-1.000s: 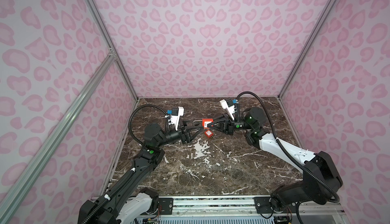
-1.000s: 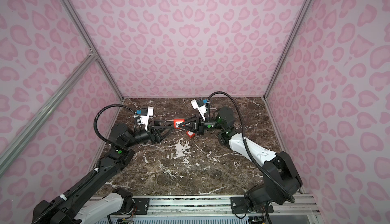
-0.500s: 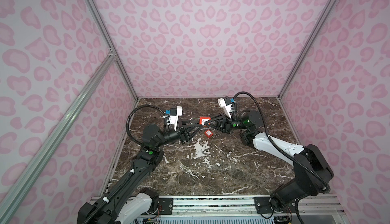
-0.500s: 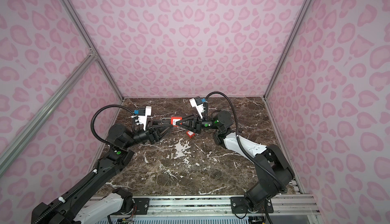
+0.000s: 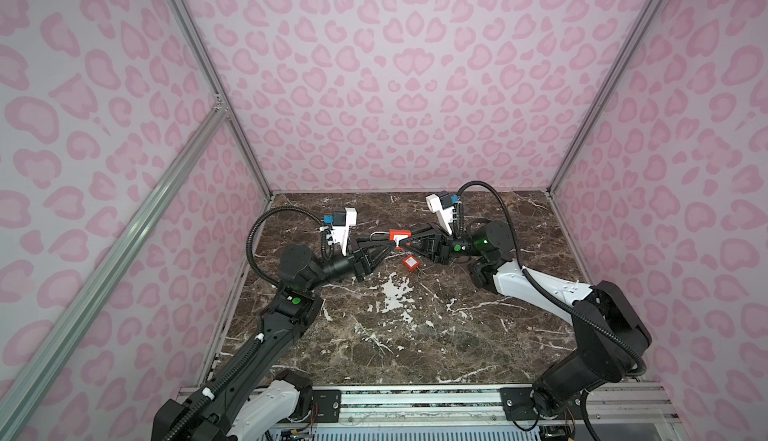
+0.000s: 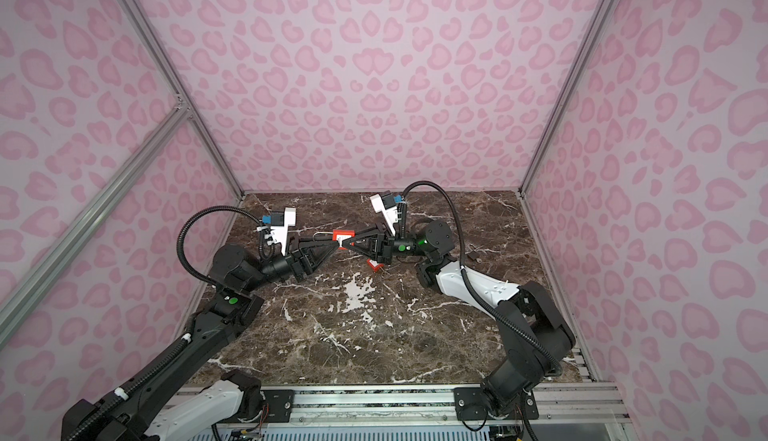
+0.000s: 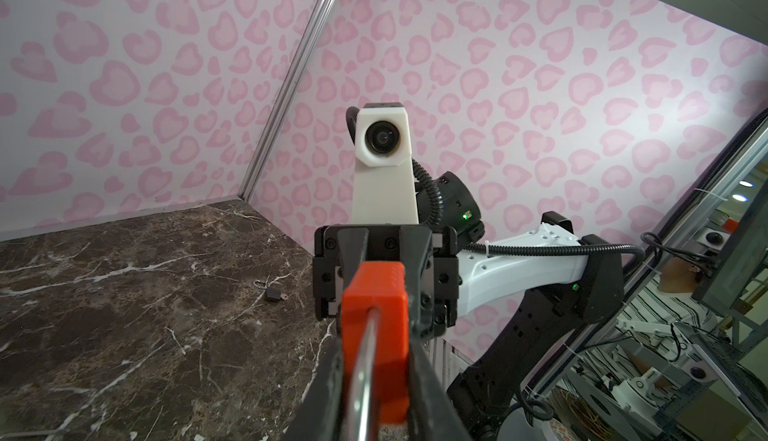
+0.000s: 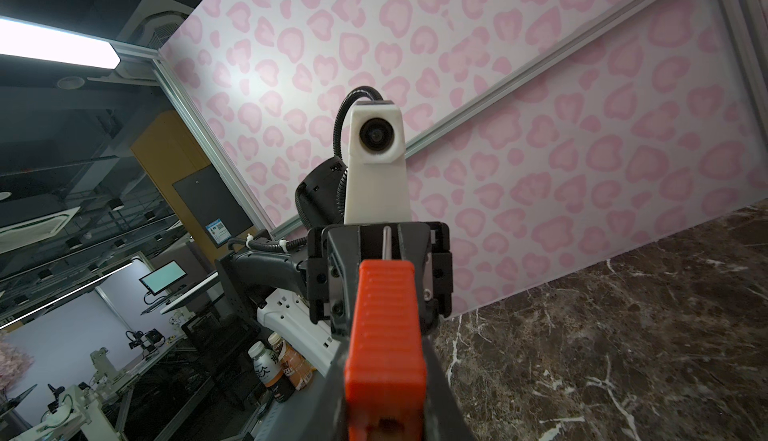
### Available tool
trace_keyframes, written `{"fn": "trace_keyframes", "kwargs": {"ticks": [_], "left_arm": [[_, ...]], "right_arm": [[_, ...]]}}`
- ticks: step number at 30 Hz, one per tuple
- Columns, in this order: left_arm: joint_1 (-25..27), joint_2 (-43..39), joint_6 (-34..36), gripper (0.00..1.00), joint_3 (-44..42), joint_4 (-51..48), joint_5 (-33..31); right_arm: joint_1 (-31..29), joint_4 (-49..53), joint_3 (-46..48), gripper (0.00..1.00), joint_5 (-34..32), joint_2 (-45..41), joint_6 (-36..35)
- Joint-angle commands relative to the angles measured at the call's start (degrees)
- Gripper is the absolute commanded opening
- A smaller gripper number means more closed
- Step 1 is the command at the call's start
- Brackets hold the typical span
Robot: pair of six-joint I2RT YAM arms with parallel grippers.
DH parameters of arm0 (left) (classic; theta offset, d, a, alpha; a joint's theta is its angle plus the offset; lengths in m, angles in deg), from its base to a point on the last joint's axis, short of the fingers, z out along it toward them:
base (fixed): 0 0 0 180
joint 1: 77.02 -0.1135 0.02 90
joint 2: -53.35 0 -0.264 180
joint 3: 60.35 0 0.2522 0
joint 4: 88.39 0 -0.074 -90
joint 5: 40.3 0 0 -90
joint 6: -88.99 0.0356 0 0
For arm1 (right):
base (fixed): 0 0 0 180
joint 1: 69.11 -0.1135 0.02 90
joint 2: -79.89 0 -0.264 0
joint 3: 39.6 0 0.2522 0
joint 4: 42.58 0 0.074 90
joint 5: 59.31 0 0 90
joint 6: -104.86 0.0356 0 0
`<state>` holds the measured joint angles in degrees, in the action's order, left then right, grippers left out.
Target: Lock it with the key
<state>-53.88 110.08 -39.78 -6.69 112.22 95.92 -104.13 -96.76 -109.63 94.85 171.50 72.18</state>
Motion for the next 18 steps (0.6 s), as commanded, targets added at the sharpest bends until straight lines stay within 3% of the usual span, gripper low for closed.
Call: {"fn": "trace_keyframes", "kwargs": {"ticks": [1,8,18], "left_arm": [[0.1,-0.1,0.5,0.20,-0.2,2.5,1.1],[0.1,-0.5,0.4,0.04,-0.1,2.4,1.3],[0.0,-1.5,0.9,0.04,-0.7,2.4,-0.6]], "right_arm": [[-0.4,-1.3,-0.4,0.04,-1.0,0.5,-0.7],[-0.3,-1.0,-0.7,0.17,-1.5,1.3,-0.6],[0.9,-3.2,0.3,0.40,-1.9,0.9,1.1]]}}
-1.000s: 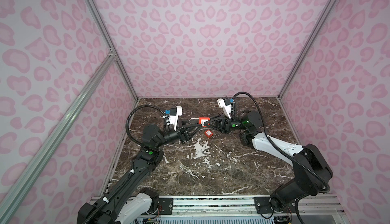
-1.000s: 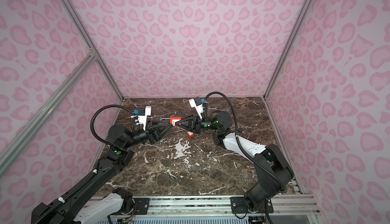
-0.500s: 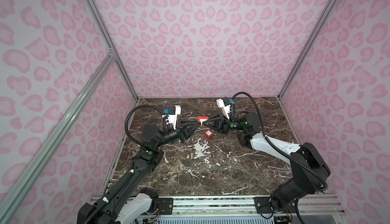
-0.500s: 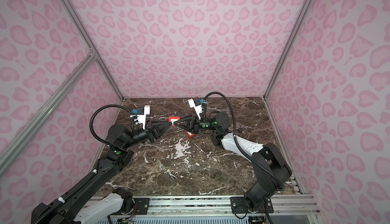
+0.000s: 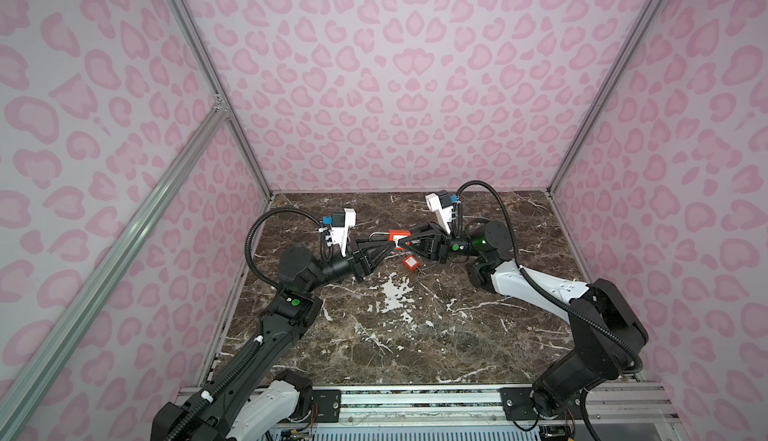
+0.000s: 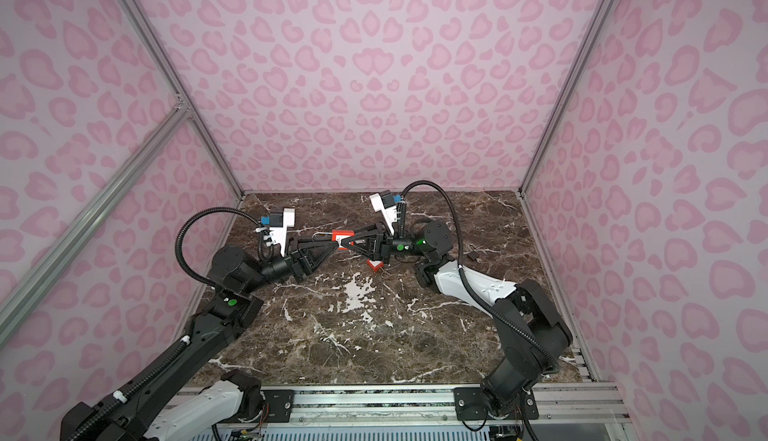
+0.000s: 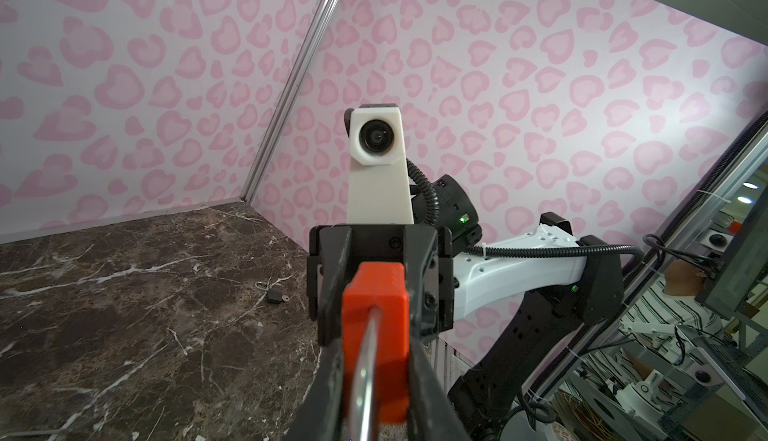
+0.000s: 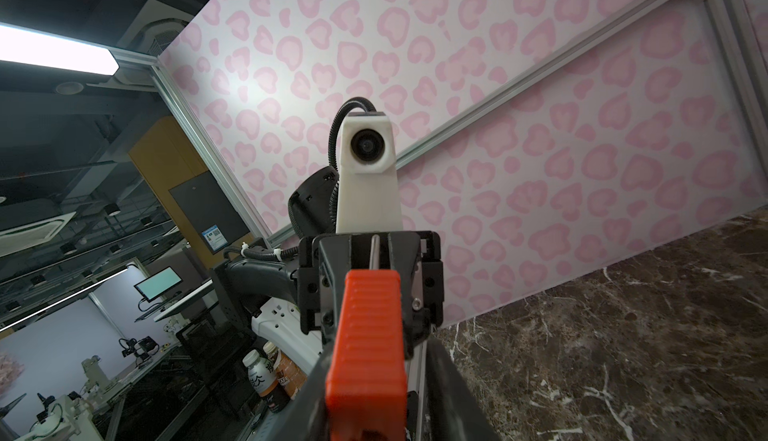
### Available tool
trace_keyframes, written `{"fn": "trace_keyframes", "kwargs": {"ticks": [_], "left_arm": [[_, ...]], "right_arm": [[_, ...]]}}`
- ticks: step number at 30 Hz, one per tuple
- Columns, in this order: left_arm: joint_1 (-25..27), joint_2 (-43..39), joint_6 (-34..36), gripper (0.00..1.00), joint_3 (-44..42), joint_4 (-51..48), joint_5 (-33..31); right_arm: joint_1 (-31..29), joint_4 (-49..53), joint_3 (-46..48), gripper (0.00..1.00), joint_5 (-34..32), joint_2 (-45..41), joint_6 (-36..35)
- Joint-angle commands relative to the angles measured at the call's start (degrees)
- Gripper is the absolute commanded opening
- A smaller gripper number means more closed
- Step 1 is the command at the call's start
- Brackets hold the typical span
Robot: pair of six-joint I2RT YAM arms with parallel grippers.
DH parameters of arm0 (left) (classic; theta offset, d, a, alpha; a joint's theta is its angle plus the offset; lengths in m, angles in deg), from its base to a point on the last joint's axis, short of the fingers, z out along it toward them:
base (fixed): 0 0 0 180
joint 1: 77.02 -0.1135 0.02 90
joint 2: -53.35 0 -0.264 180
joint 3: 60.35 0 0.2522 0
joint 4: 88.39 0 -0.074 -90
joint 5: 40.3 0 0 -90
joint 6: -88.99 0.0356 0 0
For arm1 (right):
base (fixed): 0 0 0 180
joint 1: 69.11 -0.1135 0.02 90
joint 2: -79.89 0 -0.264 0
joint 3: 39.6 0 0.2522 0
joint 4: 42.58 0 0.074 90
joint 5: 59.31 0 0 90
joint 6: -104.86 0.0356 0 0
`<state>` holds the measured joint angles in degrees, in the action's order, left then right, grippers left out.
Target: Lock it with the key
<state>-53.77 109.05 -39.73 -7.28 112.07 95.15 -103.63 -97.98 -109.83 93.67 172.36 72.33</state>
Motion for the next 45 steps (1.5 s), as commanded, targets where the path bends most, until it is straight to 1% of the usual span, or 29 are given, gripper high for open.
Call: {"fn": "trace_keyframes", "kwargs": {"ticks": [1,4,6,13,23,34,36,41,45], "left_arm": [[0.0,-0.6,0.9,0.04,-0.2,2.4,0.0],[0.0,-0.6,1.0,0.04,-0.2,2.3,-0.2],[0.0,-0.5,1.1,0.04,-0.3,2.3,-0.4],[0.0,-0.4,1.1,0.04,-0.1,2.0,-0.8],[0.0,-0.5,0.7,0.04,0.1,2.0,-1.6],[0.0,-0.2,0.5,0.04,0.1,2.0,-1.9],[0.0,-0.2,0.5,0.04,0.1,2.0,-1.9],[-0.1,-0.3,0.5,0.03,0.1,1.8,-1.9],[-0.1,-0.4,0.6,0.04,0.1,1.7,-2.0]], "right_arm": [[0.6,-2.6,0.7,0.43,-0.7,0.0,1.4],[1.2,-4.2,1.2,0.51,-0.7,-0.2,2.7],[1.5,-4.9,1.4,0.54,-0.8,-0.3,3.5],[3.5,-8.4,2.7,0.56,-1.8,-0.7,6.5],[4.1,-4.8,4.6,0.56,-1.7,-1.4,3.1],[3.7,4.6,6.0,0.57,-1.8,-3.5,-5.8],[3.4,7.9,5.9,0.57,-1.9,-4.0,-8.7],[2.5,18.2,5.5,0.58,-3.2,-6.3,-18.3],[2.6,24.0,5.4,0.59,-3.9,-7.8,-23.8]]}}
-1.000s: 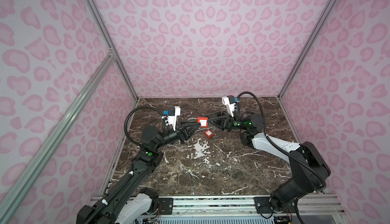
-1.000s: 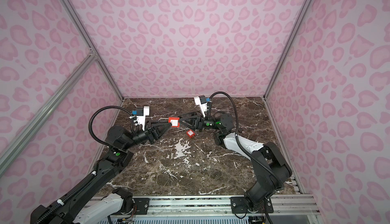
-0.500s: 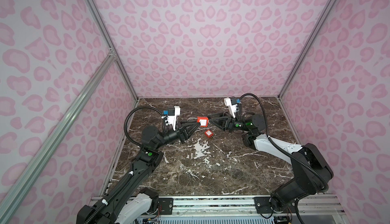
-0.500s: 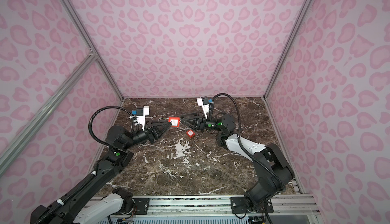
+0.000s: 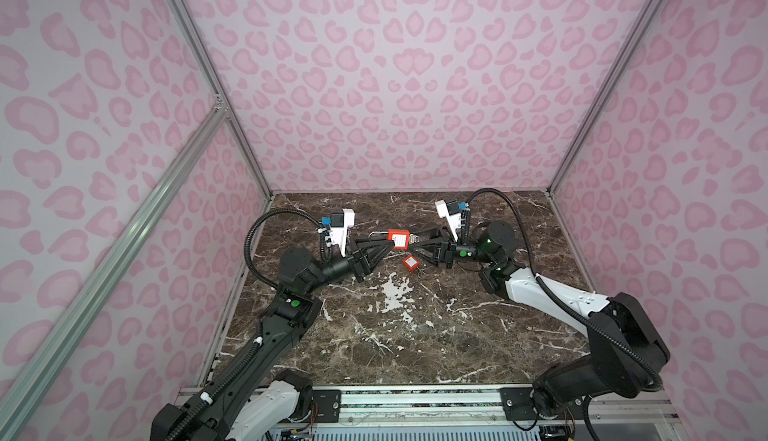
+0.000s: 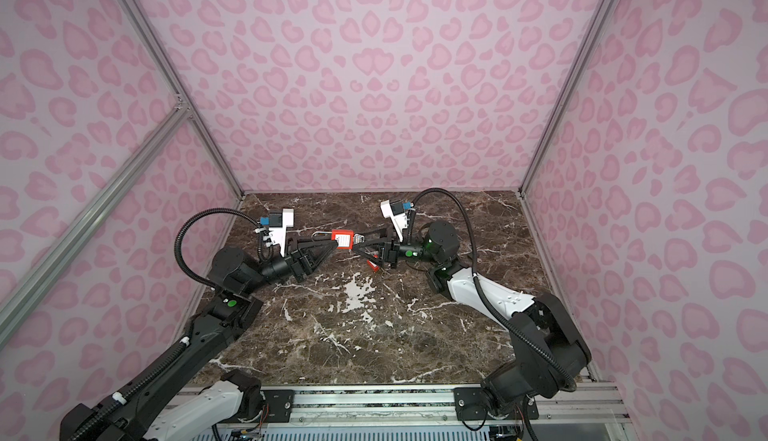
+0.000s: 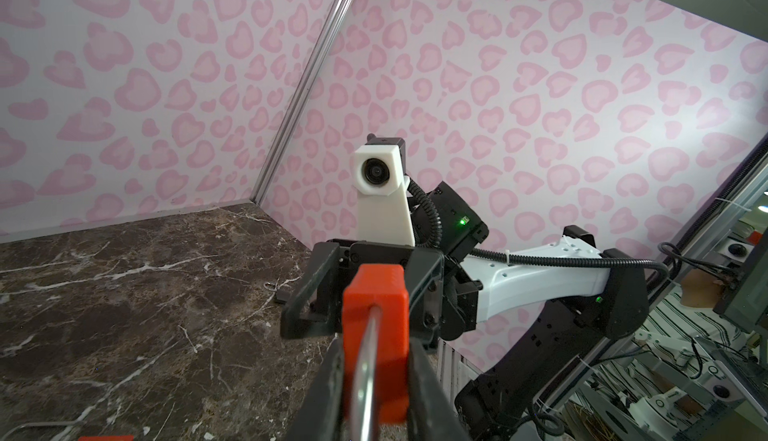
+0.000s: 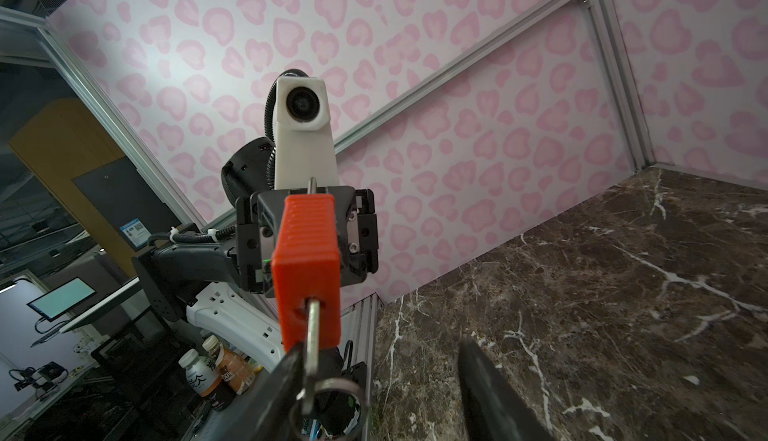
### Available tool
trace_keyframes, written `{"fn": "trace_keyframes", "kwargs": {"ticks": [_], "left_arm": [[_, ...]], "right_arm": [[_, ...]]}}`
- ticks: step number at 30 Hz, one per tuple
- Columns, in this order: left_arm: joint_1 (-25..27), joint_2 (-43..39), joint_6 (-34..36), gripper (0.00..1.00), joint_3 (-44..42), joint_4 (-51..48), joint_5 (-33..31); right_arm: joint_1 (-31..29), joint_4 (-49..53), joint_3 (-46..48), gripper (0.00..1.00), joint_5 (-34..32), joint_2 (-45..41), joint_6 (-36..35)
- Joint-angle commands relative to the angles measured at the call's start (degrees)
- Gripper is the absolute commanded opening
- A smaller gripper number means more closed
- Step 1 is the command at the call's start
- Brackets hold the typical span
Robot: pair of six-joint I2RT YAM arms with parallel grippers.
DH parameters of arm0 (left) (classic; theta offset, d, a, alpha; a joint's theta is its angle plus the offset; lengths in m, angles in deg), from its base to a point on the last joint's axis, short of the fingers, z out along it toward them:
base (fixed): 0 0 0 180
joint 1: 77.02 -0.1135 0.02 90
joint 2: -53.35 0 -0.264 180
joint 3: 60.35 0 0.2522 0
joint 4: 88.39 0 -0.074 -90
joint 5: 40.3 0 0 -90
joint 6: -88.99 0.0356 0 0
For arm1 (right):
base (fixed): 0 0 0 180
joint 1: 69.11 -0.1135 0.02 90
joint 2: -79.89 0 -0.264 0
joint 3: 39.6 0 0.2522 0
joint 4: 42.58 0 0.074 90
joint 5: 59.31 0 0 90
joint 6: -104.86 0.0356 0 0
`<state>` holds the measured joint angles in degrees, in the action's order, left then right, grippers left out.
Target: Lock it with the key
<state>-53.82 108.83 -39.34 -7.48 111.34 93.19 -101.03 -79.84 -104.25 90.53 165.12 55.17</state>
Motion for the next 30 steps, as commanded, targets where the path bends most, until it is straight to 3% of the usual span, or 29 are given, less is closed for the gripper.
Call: {"fn": "trace_keyframes", "kwargs": {"ticks": [1,18,30], "left_arm": [[0.0,-0.3,0.2,0.04,0.2,2.5,0.0],[-0.1,-0.2,0.5,0.04,0.1,2.3,-0.2],[-0.1,-0.2,0.4,0.04,0.2,2.1,0.1]], "right_arm": [[0.0,7.0,-0.1,0.59,-0.8,-0.8,-7.8],[5.4,30.5,-0.3,0.64,5.0,-9.5,-26.1],[7.8,28.3,-3.3,0.65,6.0,-9.9,-23.0]]}}
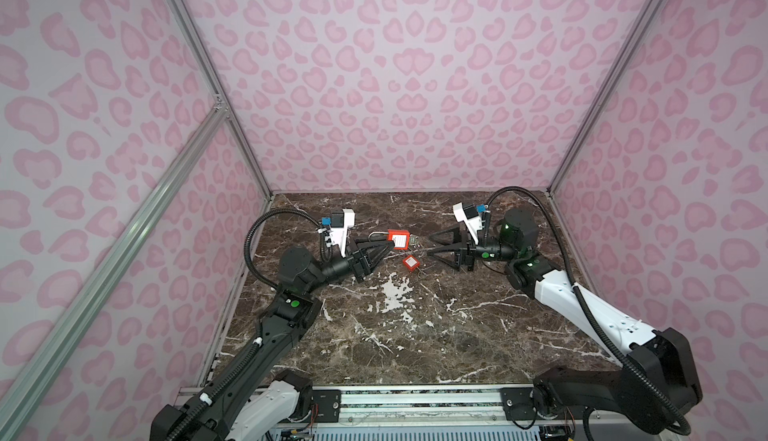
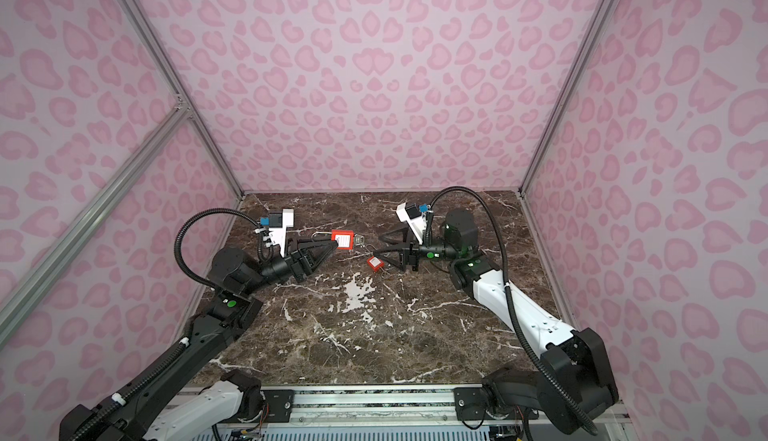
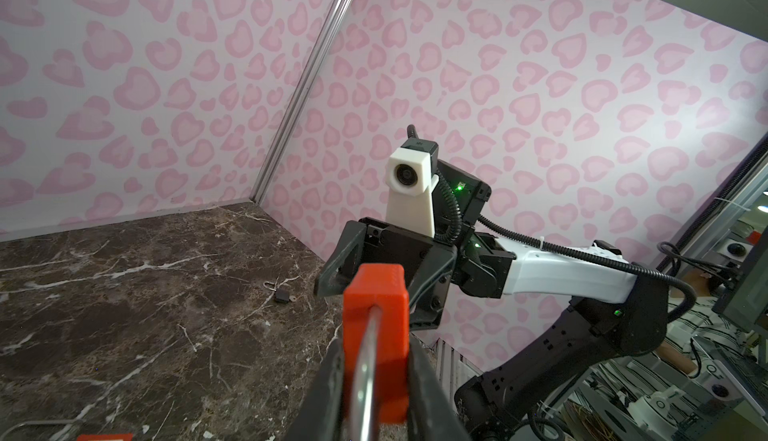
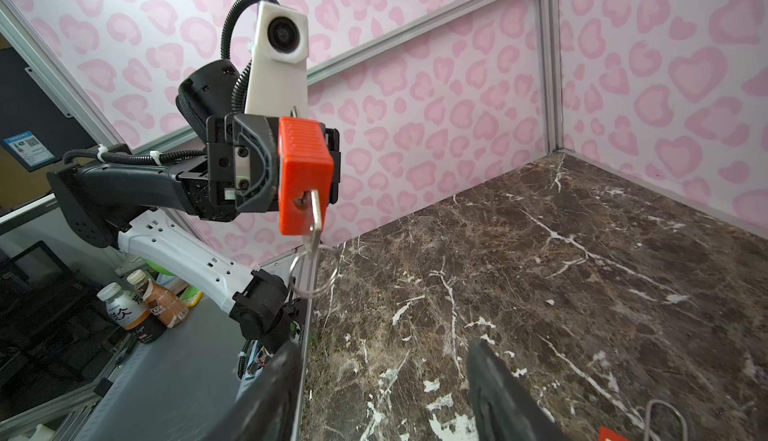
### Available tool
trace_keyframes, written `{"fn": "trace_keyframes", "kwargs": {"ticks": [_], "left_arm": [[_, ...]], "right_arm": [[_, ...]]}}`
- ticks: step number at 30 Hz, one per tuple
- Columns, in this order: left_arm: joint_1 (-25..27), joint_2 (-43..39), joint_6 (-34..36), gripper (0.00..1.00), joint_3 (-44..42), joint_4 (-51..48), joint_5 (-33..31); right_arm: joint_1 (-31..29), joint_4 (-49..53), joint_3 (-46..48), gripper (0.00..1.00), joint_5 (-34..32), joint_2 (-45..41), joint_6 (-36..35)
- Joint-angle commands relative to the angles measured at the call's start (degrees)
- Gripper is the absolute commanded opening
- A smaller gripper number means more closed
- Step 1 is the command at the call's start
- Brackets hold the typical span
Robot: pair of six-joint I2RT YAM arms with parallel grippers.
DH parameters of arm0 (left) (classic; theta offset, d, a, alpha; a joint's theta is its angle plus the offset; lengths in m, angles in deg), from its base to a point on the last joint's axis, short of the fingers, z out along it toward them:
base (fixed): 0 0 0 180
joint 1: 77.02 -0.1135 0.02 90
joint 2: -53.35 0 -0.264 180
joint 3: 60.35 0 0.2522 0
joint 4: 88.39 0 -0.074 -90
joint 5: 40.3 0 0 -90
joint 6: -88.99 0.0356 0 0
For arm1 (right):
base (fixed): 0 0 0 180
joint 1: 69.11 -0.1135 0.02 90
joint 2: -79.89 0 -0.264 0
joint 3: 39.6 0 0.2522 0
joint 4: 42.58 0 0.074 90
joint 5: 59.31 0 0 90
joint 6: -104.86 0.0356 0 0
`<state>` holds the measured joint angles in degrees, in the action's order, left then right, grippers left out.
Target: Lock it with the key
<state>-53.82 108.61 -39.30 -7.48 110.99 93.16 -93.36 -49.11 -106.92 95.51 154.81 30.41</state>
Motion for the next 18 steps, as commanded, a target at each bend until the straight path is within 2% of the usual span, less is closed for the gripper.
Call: {"fn": "trace_keyframes", "kwargs": {"ticks": [1,11,18], "left_arm": [[-0.1,0.0,0.4,0.04,0.3,2.5,0.1],[-0.1,0.5,0.4,0.04,0.3,2.8,0.7],[-0.1,0.5,0.3,0.04,0.1,2.8,0.6]], "right_arm": [[0.1,-3.2,-0.9,0.65,1.1,0.6,2.5],[-0.2,-14.7,-2.5,0.64,1.1,2.8,12.7],[-1.9,-16.2,-4.2,0.63,1.1,4.7,14.9]]}}
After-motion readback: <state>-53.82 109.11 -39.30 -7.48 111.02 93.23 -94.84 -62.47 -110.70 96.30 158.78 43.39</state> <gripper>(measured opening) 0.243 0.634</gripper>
